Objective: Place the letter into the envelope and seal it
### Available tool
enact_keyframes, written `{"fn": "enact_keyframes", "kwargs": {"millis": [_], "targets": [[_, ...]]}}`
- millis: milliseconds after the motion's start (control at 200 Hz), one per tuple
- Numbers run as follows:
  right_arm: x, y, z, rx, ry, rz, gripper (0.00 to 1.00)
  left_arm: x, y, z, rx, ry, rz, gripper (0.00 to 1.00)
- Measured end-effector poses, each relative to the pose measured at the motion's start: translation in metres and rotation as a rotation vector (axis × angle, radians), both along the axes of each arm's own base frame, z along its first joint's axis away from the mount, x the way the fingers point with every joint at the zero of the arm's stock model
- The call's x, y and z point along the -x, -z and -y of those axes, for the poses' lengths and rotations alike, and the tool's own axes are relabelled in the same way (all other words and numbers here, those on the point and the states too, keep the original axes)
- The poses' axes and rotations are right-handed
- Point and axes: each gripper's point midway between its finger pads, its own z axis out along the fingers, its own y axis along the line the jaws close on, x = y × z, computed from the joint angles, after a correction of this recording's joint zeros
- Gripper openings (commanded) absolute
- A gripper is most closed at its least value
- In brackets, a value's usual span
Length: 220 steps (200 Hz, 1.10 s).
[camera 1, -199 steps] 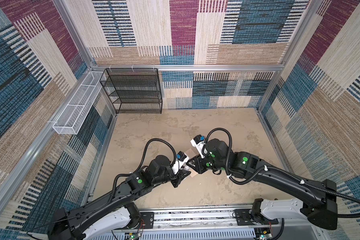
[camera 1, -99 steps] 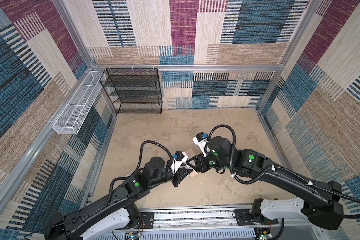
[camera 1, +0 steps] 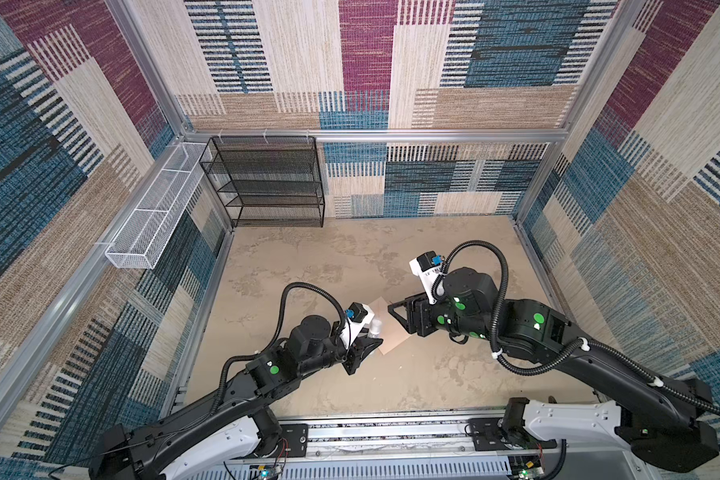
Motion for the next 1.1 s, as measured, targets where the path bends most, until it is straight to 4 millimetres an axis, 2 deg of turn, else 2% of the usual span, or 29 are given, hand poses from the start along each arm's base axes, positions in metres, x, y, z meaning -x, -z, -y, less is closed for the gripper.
{"fn": "enact_keyframes", "kwargs": {"millis": [245,346,486,641,741,1102], "targets": [[0.001,0.058,0.023,0.079,0.054,-0.012,0.62,-0.02,0.021,-0.022,-0.083,-0.152,-0.064,0.0],[0.001,0.08,0.03,0.096,0.071,-0.008,0.62,-0.033,0.031,-0.038,-0.107,-0.245,-0.098,0.0],[-0.001,0.101,0.037,0.103,0.095,0.006,0.63,-0.052,0.057,-0.068,-0.15,-0.375,-0.172,0.0],[-0.004,0.114,0.043,0.105,0.121,0.018,0.64,-0.069,0.094,-0.095,-0.221,-0.498,-0.302,0.0],[-0.005,0.123,0.045,0.108,0.131,0.009,0.64,-0.07,0.115,-0.099,-0.274,-0.518,-0.374,0.0],[-0.005,0.143,0.049,0.109,0.162,-0.021,0.65,-0.075,0.166,-0.114,-0.403,-0.621,-0.554,0.03]]}}
